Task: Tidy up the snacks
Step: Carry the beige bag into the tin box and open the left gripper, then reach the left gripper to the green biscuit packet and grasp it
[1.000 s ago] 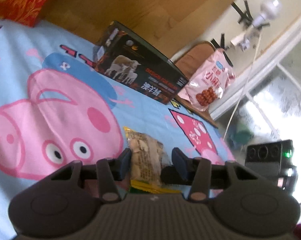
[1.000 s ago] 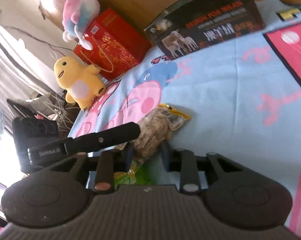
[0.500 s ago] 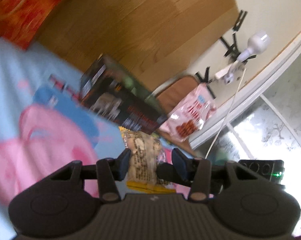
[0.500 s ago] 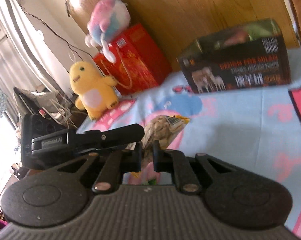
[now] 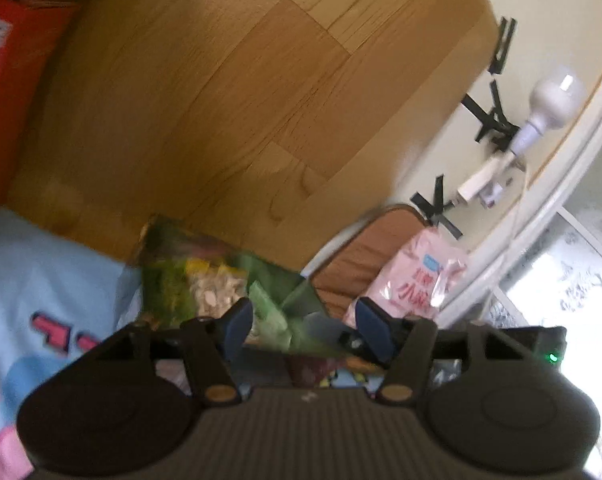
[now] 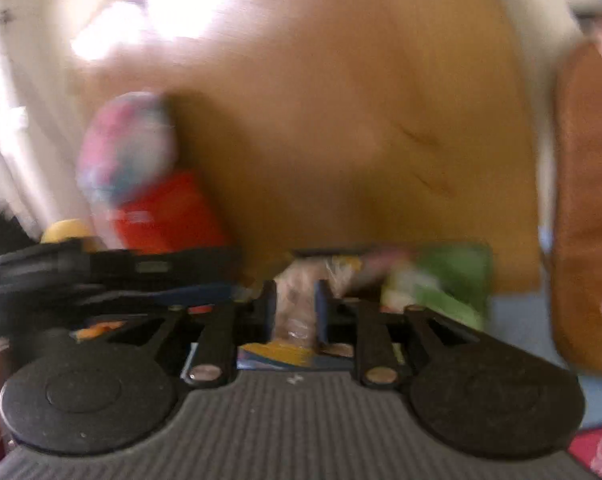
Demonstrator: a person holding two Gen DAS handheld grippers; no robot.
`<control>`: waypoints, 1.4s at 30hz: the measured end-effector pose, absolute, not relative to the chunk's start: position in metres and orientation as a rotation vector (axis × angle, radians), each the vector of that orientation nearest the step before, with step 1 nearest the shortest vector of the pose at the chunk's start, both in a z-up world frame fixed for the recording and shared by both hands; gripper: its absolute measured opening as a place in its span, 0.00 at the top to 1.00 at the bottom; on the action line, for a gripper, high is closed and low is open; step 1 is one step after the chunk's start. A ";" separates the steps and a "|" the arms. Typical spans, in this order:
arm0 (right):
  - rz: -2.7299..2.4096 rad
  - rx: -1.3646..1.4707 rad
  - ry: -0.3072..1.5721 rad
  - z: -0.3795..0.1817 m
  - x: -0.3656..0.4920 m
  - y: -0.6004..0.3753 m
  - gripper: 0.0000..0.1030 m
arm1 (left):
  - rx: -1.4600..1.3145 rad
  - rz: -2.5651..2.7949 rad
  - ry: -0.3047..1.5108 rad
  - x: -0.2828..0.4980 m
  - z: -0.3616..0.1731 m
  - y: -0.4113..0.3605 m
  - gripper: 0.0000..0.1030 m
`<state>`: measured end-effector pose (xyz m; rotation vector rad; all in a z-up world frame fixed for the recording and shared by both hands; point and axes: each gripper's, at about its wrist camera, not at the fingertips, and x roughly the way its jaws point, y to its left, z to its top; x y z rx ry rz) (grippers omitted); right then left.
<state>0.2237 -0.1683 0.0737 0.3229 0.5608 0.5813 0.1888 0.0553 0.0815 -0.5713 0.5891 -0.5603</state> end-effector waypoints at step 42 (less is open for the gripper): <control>0.738 -0.136 0.675 0.010 -0.004 -0.132 0.40 | -0.598 -0.496 0.833 0.010 -0.002 0.075 0.44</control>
